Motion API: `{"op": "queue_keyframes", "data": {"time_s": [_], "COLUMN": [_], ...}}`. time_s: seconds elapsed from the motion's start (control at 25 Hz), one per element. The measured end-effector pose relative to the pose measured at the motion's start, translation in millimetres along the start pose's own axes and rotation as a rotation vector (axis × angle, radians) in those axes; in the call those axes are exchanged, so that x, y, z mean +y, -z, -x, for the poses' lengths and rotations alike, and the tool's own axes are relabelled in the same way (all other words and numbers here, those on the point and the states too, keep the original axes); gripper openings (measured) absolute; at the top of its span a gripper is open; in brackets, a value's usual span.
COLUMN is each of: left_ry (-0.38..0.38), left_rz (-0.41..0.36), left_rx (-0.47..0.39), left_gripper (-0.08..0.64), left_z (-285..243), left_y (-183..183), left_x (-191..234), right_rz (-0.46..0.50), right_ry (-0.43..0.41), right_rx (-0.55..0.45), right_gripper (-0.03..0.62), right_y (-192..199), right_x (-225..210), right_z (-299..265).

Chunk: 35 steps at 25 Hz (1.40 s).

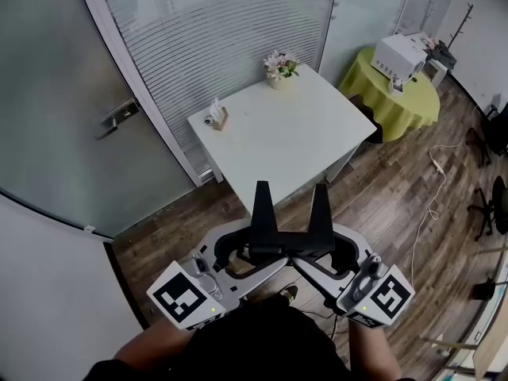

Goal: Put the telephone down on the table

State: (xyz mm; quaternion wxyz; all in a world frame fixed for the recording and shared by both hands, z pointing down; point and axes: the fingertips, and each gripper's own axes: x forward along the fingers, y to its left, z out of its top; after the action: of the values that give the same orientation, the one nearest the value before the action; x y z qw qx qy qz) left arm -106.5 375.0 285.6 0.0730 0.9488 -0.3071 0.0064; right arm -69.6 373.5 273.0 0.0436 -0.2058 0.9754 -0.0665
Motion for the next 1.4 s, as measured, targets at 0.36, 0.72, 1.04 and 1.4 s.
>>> {"op": "queue_keyframes", "data": {"time_s": [0.36, 0.72, 1.04, 1.4], "left_ry": [0.049, 0.059, 0.072, 0.127], "left_rz": [-0.027, -0.046, -0.056, -0.055], "left_rx": [0.014, 0.024, 0.031, 0.042], "left_gripper": [0.247, 0.247, 0.247, 0.247], "left_z": [-23, -73, -122, -173], "left_y": [0, -2, 0, 2], "left_x": [-15, -37, -61, -69], "right_rz": [0.006, 0.017, 0.023, 0.012], "right_ry": [0.023, 0.037, 0.051, 0.099], "right_rx": [-0.013, -0.023, -0.038, -0.042], "right_gripper": [0.247, 0.246, 0.246, 0.245], "right_y": [-7, -13, -18, -23], "right_x": [-13, -44, -74, -112], "right_z": [22, 67, 113, 147]}}
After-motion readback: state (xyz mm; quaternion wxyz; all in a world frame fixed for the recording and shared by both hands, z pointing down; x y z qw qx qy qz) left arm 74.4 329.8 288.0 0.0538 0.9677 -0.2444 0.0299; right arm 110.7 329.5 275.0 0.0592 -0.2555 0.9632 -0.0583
